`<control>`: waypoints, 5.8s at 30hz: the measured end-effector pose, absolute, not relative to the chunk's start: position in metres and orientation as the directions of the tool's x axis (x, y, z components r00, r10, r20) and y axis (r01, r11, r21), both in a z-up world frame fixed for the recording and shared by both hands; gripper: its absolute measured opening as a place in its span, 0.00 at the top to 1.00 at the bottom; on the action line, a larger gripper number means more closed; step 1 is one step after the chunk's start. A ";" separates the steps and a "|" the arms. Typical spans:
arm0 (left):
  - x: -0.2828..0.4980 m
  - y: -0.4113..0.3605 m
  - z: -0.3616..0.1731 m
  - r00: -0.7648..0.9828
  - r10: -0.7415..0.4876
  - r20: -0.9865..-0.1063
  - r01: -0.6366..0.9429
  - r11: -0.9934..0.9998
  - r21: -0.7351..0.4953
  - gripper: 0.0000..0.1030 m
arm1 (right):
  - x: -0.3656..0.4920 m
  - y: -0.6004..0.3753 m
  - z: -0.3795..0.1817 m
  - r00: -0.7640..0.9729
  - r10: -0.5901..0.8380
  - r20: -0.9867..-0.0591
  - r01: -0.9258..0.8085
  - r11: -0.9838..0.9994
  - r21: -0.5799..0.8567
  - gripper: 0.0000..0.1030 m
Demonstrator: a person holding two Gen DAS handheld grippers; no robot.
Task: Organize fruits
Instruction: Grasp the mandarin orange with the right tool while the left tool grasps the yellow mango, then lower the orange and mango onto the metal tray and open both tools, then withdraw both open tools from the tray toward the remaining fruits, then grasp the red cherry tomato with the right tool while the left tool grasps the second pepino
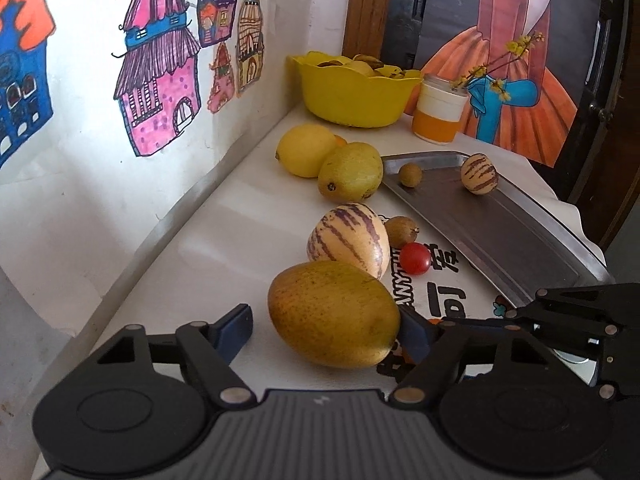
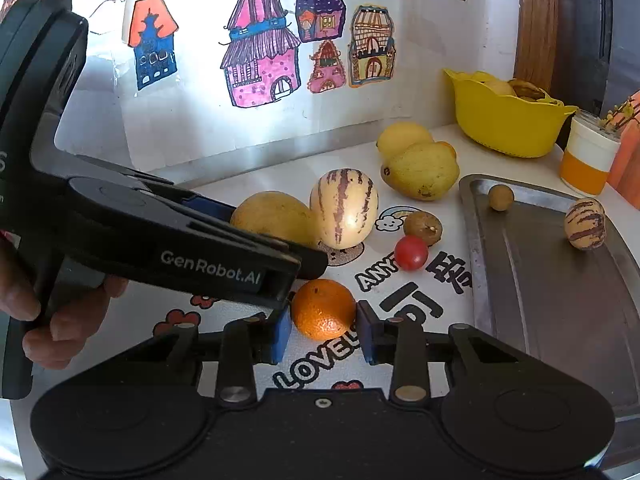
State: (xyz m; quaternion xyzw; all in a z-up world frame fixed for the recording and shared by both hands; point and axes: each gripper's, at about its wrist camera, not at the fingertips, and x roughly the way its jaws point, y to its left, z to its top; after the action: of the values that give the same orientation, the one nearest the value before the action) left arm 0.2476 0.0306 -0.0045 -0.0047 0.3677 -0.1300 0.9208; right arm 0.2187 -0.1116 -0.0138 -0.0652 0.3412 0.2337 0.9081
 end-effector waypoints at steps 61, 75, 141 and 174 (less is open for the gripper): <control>0.326 -0.113 0.009 0.673 -0.324 -0.665 0.229 0.946 -0.228 0.31 | 0.281 -0.313 -0.009 0.803 0.174 -0.570 -0.107 0.983 0.150 0.64; 0.351 -0.128 -0.007 0.648 -0.308 -0.696 0.240 0.951 -0.197 0.31 | 0.295 -0.311 -0.028 0.768 0.171 -0.617 -0.105 0.984 0.143 0.63; 0.125 0.052 0.025 0.791 -0.010 -0.611 -0.087 0.988 -0.128 0.00 | 0.095 -0.168 0.031 0.765 0.221 -0.605 -0.270 0.963 0.009 0.01; 0.190 0.048 0.025 0.782 -0.026 -0.622 -0.043 0.994 -0.096 0.00 | 0.197 -0.150 0.006 0.739 0.254 -0.625 -0.375 0.925 -0.067 0.01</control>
State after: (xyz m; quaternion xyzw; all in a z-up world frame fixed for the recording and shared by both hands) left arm 0.1904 0.0485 0.0245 -0.0523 0.3300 0.0045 0.9425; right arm 0.1972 -0.1498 0.0058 -0.0947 0.3194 0.1695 0.9275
